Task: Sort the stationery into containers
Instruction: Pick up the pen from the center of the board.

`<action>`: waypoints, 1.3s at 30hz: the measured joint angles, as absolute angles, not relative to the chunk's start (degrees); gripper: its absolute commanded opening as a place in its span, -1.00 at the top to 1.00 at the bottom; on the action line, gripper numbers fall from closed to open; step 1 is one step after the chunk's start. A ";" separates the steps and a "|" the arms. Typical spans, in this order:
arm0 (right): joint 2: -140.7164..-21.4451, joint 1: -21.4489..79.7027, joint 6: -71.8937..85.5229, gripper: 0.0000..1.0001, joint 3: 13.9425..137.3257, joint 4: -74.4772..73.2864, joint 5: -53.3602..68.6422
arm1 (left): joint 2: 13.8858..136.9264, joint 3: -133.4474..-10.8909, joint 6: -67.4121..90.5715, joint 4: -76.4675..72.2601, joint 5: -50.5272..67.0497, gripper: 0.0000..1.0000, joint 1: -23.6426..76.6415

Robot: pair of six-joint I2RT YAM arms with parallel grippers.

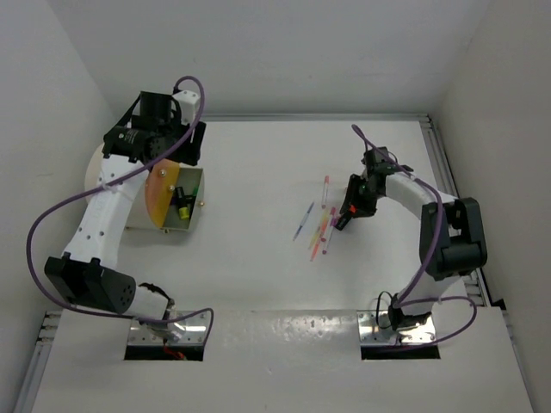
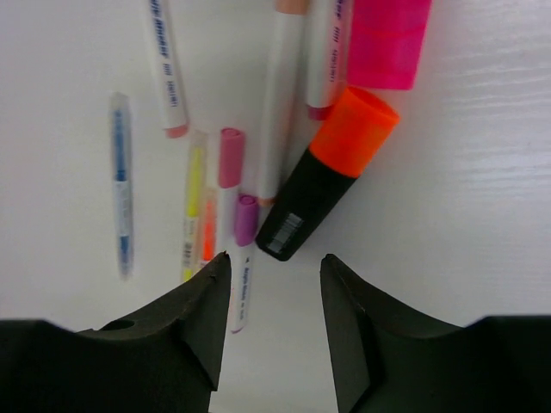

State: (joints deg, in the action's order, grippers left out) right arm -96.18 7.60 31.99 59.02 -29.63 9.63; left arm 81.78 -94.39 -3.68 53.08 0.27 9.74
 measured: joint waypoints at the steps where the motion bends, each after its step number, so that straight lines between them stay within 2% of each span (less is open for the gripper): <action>1: -97.01 7.60 32.21 0.10 59.02 -29.78 8.75 | 81.62 -94.39 -3.64 53.15 0.36 -0.33 9.78; 12: -103.81 7.60 32.93 0.09 59.81 -29.76 4.32 | 81.62 -94.39 -3.57 53.58 0.67 -0.33 9.78; 19: -106.78 7.60 32.77 -0.02 62.54 -28.67 3.97 | 81.30 -94.02 -3.57 53.49 0.64 -0.34 9.78; 20: -106.87 7.60 32.67 0.01 62.76 -28.40 3.79 | 81.19 -93.86 -3.57 53.58 0.64 -0.34 9.78; 24: -107.46 7.57 32.25 0.49 63.20 -28.14 3.38 | 81.19 -93.73 -3.57 53.65 0.64 -0.34 9.82; 26: -107.46 7.27 32.18 0.60 63.20 -28.14 3.42 | 81.19 -93.73 -3.60 53.65 0.64 -0.34 9.82; 30: -106.83 6.74 31.94 0.64 62.19 -27.62 4.05 | 81.19 -93.73 -3.60 53.65 0.73 -0.34 9.82; 31: -106.21 6.48 31.83 0.72 61.36 -27.57 4.14 | 81.19 -93.73 -3.60 53.65 1.10 -0.35 9.82; 32: -105.43 6.26 31.64 0.93 60.42 -27.77 4.25 | 81.19 -93.73 -3.62 53.65 1.72 -0.34 9.80; 33: -104.60 6.02 31.33 1.00 59.44 -27.99 4.36 | 81.17 -93.76 -3.70 53.63 2.74 -0.35 9.74; 39: -98.24 5.34 27.92 1.00 56.03 -32.64 7.84 | 78.39 -92.38 -3.92 51.72 14.44 -0.35 9.63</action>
State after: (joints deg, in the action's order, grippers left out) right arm -98.24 5.34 27.92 56.03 -32.64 7.84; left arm 78.39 -92.38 -3.92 51.72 14.44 9.63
